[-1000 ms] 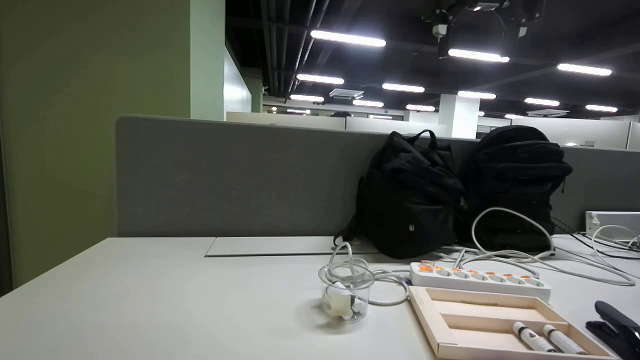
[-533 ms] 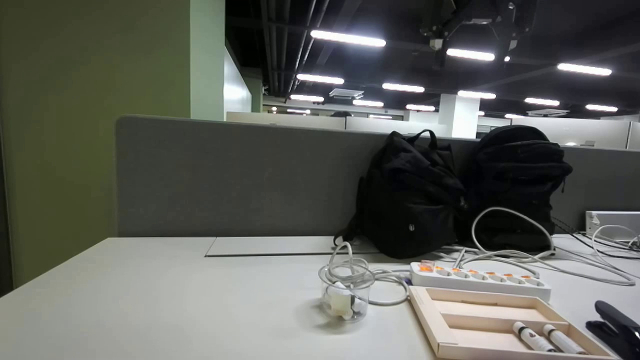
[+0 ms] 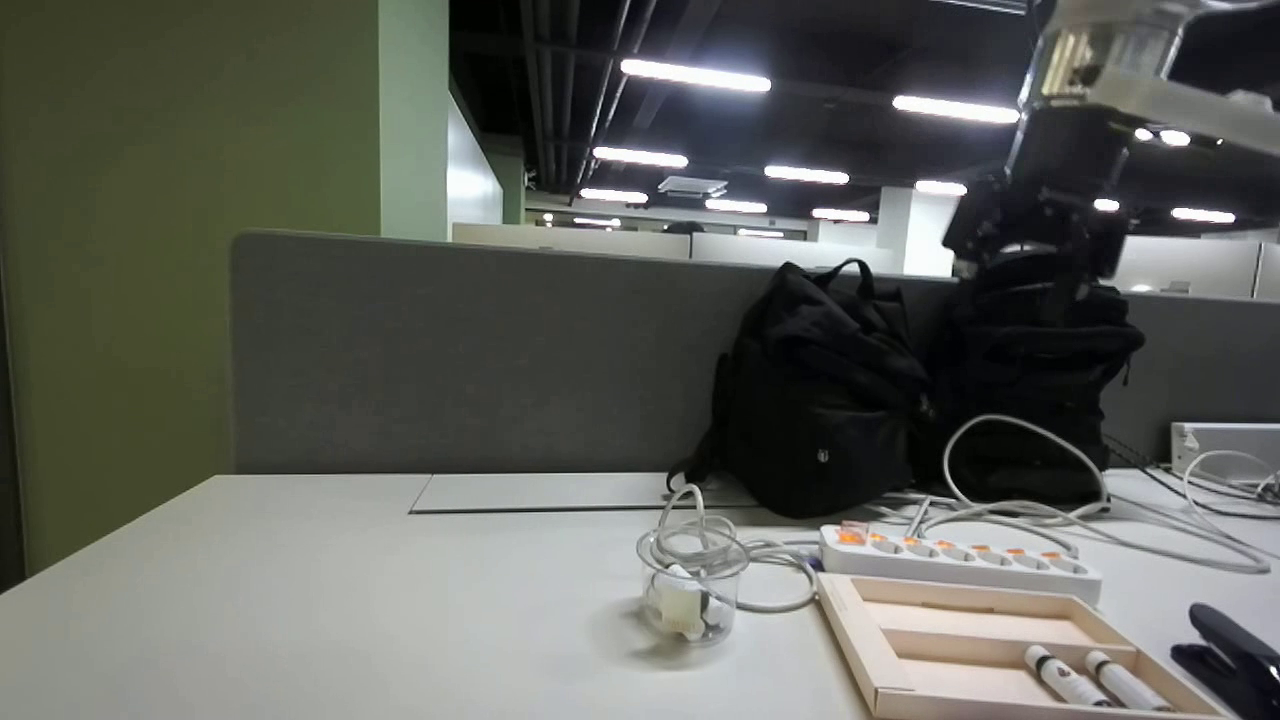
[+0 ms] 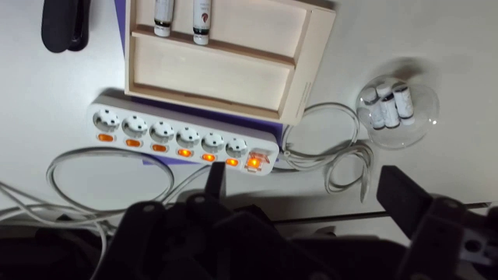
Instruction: Remove one bottle from the tray and put it inside the clear container on the left
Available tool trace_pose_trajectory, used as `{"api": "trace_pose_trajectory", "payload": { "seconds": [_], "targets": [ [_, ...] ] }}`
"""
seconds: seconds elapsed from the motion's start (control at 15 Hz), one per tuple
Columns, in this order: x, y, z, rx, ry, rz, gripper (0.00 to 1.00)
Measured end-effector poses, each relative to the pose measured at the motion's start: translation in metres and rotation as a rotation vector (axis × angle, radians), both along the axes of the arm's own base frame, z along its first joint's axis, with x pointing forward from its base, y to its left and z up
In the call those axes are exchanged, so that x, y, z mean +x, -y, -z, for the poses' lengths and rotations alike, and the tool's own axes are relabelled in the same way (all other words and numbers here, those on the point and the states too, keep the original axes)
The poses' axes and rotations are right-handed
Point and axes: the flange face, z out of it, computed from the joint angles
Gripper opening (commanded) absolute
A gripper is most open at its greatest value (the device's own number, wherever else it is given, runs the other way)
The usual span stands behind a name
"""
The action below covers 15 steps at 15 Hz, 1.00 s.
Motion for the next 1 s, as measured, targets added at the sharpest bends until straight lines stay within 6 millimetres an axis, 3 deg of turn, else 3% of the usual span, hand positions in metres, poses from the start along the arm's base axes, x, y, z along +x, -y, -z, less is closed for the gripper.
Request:
{"api": "trace_pose_trajectory", "payload": {
  "seconds": [0.2, 0.33, 0.73, 0.87, 1.0],
  "targets": [
    [-0.010, 0.053, 0.033, 0.073, -0.153, 0.039, 1.00],
    [-0.012, 0.068, 0.041, 0.087, -0.202, 0.069, 1.00],
    [-0.010, 0.068, 0.043, 0.090, -0.212, 0.056, 1.00],
    [-0.014, 0.069, 0.058, 0.103, -0.210, 0.045, 1.00],
    [-0.022, 0.070, 0.091, 0.119, -0.230, 0.045, 1.00]
  ]
}}
